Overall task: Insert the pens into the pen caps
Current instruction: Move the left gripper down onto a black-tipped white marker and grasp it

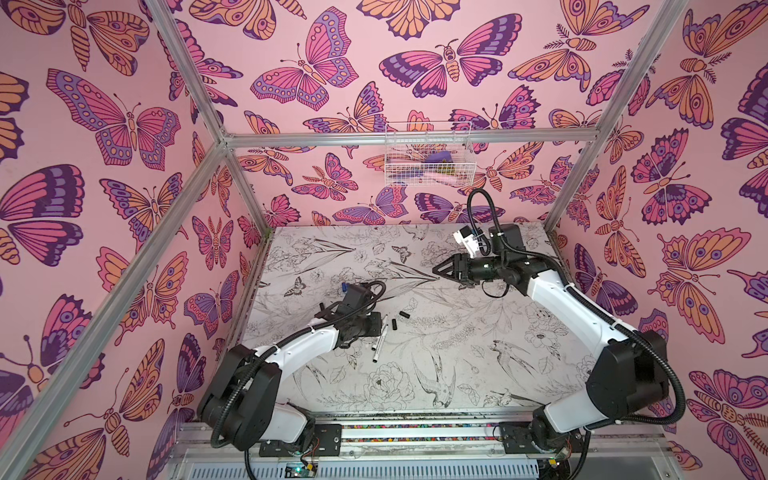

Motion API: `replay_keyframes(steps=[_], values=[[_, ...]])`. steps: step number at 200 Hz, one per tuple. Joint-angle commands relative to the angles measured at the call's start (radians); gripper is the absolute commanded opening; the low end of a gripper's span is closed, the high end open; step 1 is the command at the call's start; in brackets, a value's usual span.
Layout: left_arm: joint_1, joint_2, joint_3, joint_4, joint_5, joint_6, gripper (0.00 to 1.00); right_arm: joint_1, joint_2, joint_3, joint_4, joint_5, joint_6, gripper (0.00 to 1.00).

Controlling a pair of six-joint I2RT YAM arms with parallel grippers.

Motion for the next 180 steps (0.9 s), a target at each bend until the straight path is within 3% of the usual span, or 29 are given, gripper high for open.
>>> replay_keyframes(steps=[1, 68, 180], values=[[-0.011, 0.038, 0.029, -0.057, 0.008, 0.039, 0.36, 0.006, 0.008, 0.005, -0.009, 0.0, -0.026, 0.56], [-0.032, 0.073, 0.116, -0.095, -0.082, 0.087, 0.35, 0.005, 0.006, 0.014, -0.018, 0.0, -0.033, 0.56], [-0.049, 0.172, 0.114, -0.157, -0.038, 0.092, 0.33, 0.006, 0.002, 0.022, -0.042, 0.007, -0.046, 0.55]])
